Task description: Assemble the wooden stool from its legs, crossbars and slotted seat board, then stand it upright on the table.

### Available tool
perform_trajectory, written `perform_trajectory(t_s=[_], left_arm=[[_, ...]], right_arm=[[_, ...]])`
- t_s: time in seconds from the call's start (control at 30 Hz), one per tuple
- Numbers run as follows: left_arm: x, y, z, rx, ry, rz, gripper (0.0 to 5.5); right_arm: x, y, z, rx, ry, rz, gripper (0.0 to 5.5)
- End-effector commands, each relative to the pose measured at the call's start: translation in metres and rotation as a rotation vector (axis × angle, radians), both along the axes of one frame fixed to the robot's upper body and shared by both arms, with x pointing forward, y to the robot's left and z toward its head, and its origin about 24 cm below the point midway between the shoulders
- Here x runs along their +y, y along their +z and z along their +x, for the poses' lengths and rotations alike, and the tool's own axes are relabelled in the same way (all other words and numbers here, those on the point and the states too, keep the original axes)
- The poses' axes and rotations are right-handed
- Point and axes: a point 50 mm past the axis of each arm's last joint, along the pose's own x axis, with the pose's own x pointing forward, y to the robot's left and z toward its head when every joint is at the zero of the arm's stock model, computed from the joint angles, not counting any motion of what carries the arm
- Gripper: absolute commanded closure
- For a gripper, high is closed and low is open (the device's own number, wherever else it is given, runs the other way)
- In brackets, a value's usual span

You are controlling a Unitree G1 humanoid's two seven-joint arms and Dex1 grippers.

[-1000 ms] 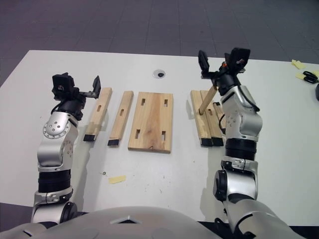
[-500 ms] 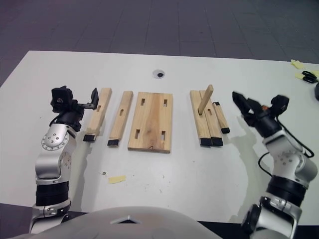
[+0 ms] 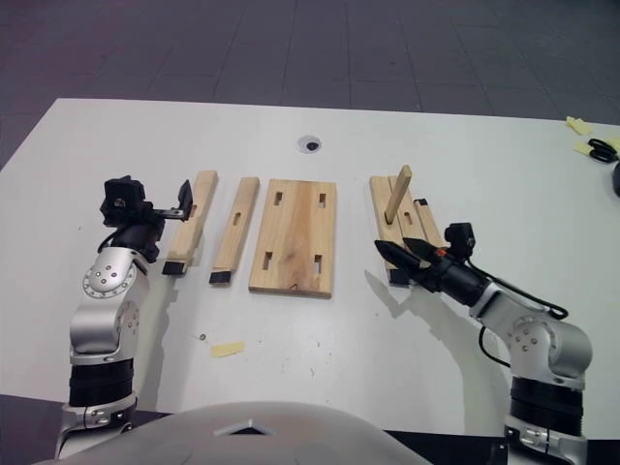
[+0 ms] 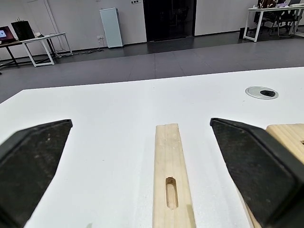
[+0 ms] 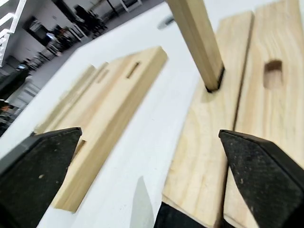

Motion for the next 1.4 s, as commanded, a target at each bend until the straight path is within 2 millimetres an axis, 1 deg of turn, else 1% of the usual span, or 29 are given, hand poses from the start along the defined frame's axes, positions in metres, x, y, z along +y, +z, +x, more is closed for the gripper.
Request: perform_trajectory(t_s=[0.03,0.1,0.13,0.3,0.4,0.5,0.6,0.63,0.73,0.83,0.9,1.07,1.2,1.3,1.37,1.4], left_arm=[[0.001,-0.005,-0.004,0.022,0.014,0.011,0.10],[0.000,-0.006,-0.004,0.024,0.015,0.012,0.10],[-0.001,-0.006,-0.004,0.024,0.015,0.012,0.10],[-0.002,-0.006,-0.002,0.017,0.010,0.019,0.10],[-0.003,-0.006,-0.001,0.016,0.008,0.018,0.10],[-0.005,-0.007,0.000,0.016,-0.001,0.018,0.10],[-0.007,-0.008,0.001,0.015,-0.004,0.019,0.10],[-0.008,-0.008,0.001,0.015,-0.006,0.021,0.10],[-0.012,-0.010,0.000,0.012,-0.010,0.015,0.10],[-0.018,-0.014,-0.004,0.017,-0.005,0.003,0.10],[-0.021,-0.016,-0.005,0.019,-0.003,-0.001,0.10],[-0.025,-0.018,-0.009,0.009,0.026,-0.023,0.10],[-0.032,-0.025,-0.017,0.022,0.044,-0.036,0.10],[-0.037,-0.027,-0.021,0.025,0.053,-0.042,0.10],[-0.038,-0.027,-0.022,0.021,0.064,-0.044,0.10],[-0.038,-0.027,-0.022,0.019,0.070,-0.047,0.10]], right_arm=[[0.005,-0.003,0.006,-0.001,-0.076,-0.069,0.11],[0.010,0.002,0.010,-0.032,-0.078,-0.037,0.11],[0.012,0.002,0.010,-0.026,-0.072,-0.048,0.11],[0.007,-0.012,0.002,0.066,-0.010,-0.264,0.11],[0.010,-0.014,-0.001,0.112,0.035,-0.331,0.11],[0.018,-0.007,0.003,0.101,0.064,-0.397,0.11],[0.026,0.001,0.008,0.098,0.073,-0.419,0.11],[0.026,0.002,0.008,0.124,0.052,-0.417,0.11],[0.025,0.007,0.012,0.153,0.009,-0.456,0.55],[0.022,0.014,0.018,0.132,-0.001,-0.512,0.94],[0.020,0.014,0.019,0.135,-0.003,-0.546,1.27],[0.007,0.012,0.012,0.166,0.033,-0.649,2.04],[-0.005,0.015,0.016,0.160,0.067,-0.728,2.78],[-0.012,0.018,0.019,0.160,0.083,-0.762,3.21],[-0.015,0.019,0.021,0.158,0.088,-0.773,3.44],[-0.016,0.019,0.023,0.155,0.090,-0.774,3.44]])
